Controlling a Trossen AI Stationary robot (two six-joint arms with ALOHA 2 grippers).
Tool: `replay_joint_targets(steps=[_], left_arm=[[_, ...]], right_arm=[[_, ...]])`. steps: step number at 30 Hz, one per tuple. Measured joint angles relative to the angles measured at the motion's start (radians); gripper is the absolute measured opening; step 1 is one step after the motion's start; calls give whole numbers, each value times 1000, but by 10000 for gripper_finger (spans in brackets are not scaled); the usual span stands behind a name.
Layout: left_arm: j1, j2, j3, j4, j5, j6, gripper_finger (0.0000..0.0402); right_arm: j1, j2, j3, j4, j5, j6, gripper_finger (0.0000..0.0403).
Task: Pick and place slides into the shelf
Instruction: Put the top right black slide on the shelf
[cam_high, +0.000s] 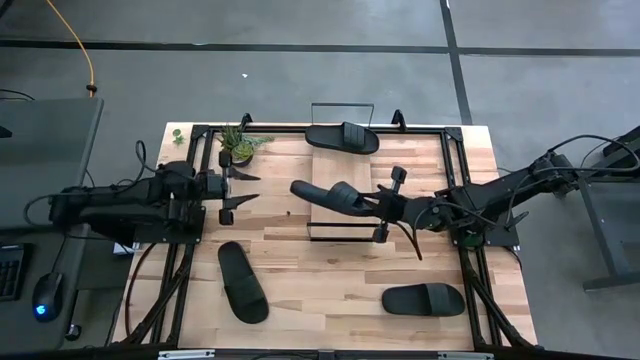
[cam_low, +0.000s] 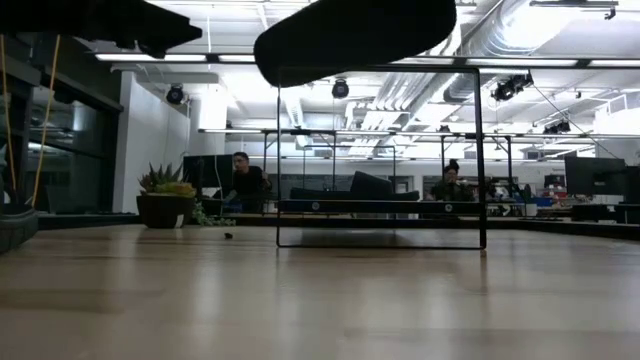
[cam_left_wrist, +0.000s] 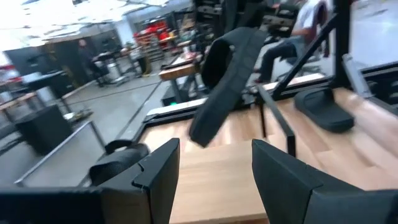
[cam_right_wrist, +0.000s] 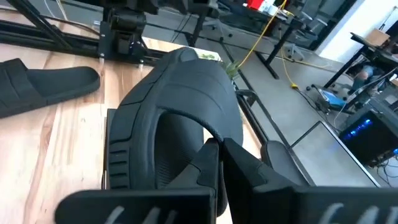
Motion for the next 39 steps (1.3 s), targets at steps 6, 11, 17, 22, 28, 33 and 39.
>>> replay_joint_targets(steps=[6, 11, 17, 22, 28, 33, 39], left_arm=[[136, 102, -73, 191, 235, -44, 184], [189, 204, -73, 279, 331, -68, 184], [191, 315, -73, 416, 435, -119, 184], [192, 391, -73, 478, 450, -138, 184], [192, 464, -73, 533, 458, -142, 184], [192, 498, -74, 568, 508, -143, 184], [191, 500, -74, 579, 557, -146, 184]], right_arm=[[-1, 8, 0, 61, -79, -35, 0], [-14, 29, 0, 113, -148, -64, 0], [-52, 45, 0, 140, -196, -81, 0], [-66, 56, 0, 158, -228, -81, 0], [-65, 57, 0, 155, -228, -81, 0], [-65, 57, 0, 154, -228, -81, 0], [-65, 57, 0, 154, -228, -81, 0]])
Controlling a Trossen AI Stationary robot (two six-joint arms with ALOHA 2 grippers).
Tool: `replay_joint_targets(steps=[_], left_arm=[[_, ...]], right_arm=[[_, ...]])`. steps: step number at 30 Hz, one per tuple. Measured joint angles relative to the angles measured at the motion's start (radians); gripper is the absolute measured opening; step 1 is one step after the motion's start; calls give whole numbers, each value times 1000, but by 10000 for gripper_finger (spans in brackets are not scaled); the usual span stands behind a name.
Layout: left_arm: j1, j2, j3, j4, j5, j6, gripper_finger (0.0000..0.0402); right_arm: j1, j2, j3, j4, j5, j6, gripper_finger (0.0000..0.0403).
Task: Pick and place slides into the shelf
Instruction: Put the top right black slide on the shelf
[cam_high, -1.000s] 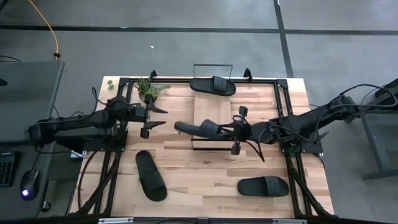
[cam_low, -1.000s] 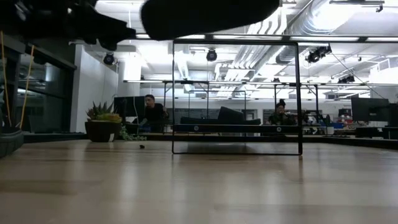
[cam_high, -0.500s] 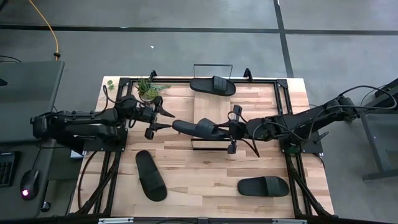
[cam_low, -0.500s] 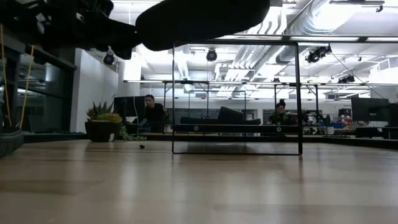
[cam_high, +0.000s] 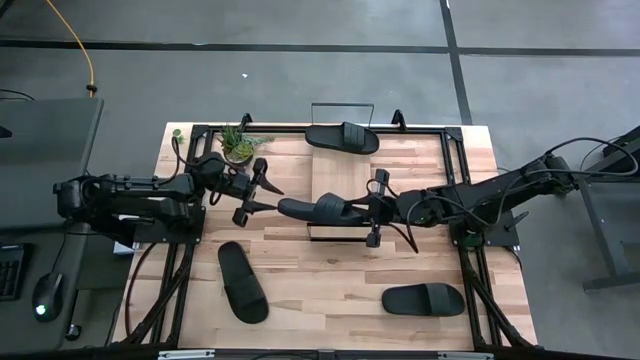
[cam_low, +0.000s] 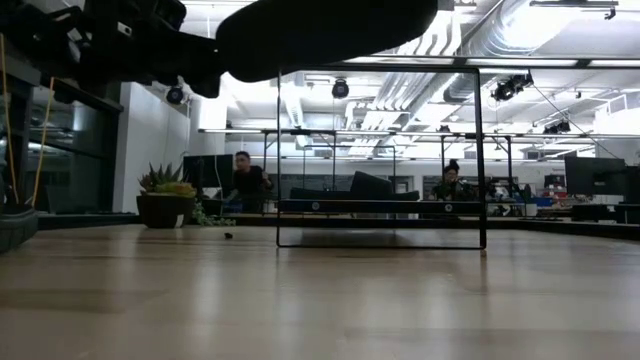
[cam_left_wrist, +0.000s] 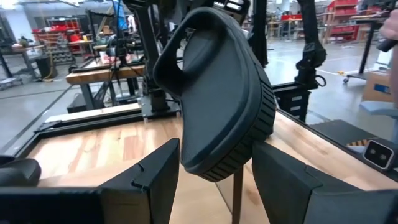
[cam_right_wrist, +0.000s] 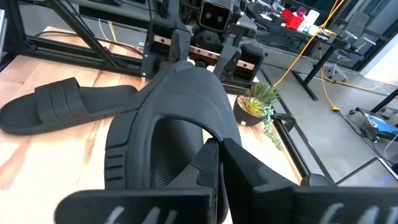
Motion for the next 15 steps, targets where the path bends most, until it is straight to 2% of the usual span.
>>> replay_joint_targets(steps=[15], left_arm=[[0, 0, 2, -57, -6, 27, 184]], right_arm=[[0, 2, 0, -6, 0, 5, 0]])
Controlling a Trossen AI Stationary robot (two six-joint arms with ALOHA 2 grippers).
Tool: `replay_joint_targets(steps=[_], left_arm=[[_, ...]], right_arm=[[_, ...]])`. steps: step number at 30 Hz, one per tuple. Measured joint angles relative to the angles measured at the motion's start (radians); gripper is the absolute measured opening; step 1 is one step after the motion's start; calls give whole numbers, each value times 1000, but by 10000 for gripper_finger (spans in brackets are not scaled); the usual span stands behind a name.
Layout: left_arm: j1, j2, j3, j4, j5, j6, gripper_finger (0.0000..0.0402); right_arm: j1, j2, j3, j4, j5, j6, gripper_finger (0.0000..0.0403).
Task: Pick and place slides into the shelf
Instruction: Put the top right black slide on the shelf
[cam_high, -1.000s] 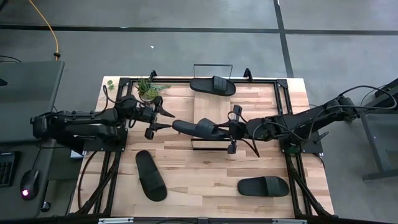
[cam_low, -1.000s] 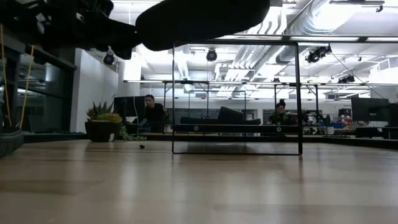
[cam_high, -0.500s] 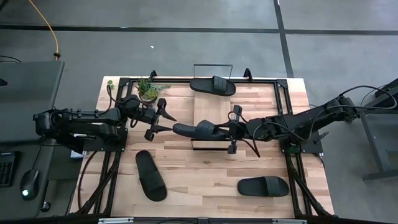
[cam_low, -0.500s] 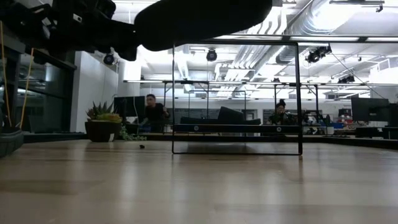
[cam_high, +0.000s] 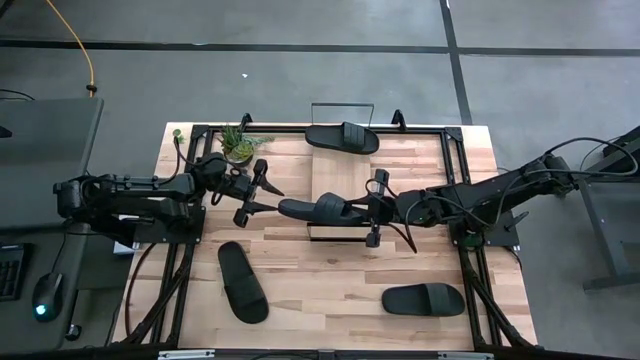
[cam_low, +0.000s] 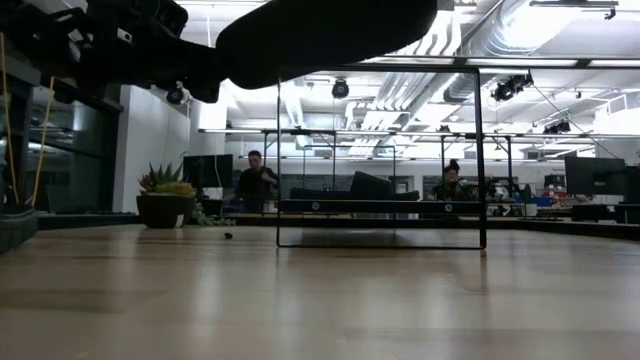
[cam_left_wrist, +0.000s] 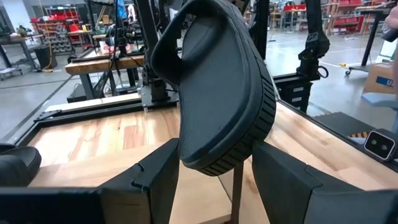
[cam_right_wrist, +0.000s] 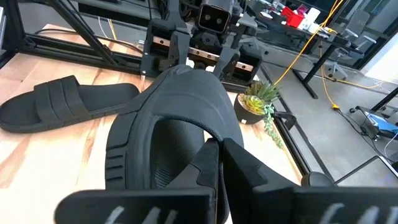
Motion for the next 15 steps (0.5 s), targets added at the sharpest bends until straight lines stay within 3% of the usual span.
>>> replay_joint_targets(steps=[15], left_arm=[[0, -11, 1, -88, -3, 69, 184]], right_arm=[[0, 0, 0, -10, 2, 8, 0]])
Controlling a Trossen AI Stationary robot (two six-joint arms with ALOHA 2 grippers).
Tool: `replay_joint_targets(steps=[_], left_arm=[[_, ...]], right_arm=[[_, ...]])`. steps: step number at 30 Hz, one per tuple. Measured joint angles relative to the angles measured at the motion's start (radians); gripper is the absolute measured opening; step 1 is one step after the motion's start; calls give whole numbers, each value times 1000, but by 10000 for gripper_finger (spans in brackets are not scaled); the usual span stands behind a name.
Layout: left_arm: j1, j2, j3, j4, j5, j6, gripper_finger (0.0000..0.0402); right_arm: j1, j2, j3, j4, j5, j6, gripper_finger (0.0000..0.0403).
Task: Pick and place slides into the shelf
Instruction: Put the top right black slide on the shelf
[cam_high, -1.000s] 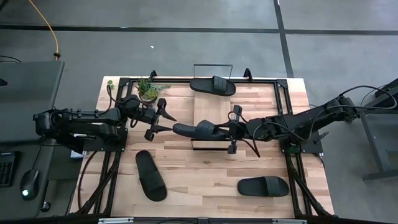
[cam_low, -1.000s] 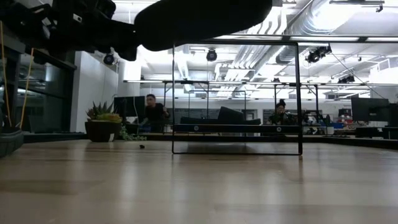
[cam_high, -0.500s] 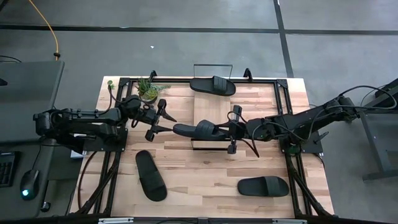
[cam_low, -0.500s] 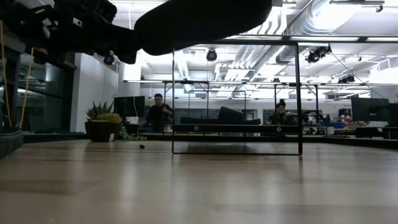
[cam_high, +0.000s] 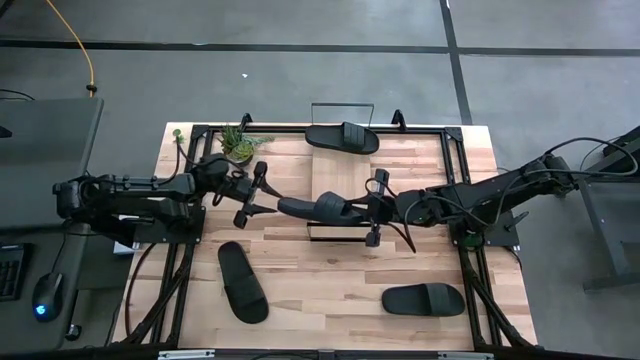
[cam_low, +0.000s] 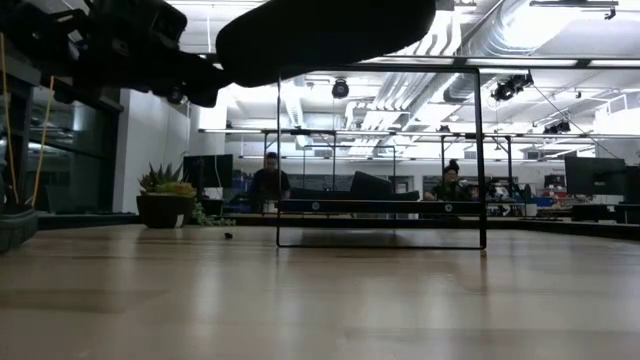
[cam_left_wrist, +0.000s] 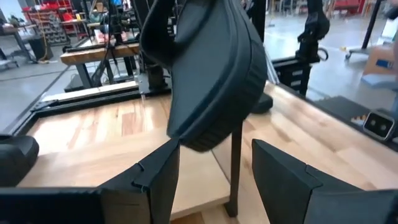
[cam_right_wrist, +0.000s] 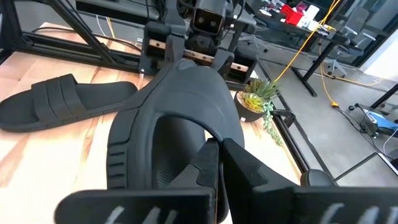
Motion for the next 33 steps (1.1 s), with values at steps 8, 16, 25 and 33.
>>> replay_joint_targets(steps=[8, 16, 25, 33], left_arm=[[0, 0, 3, -10, -35, 14, 184], [0, 1, 27, -7, -29, -17, 184], [0, 1, 27, 14, -4, -39, 184], [-65, 2, 27, 54, -18, -35, 184]], right_arm=[[0, 0, 0, -5, -18, 10, 0], [0, 0, 0, -5, -19, 11, 0], [0, 0, 0, -5, -21, 14, 0], [0, 0, 0, -5, -22, 14, 0]])
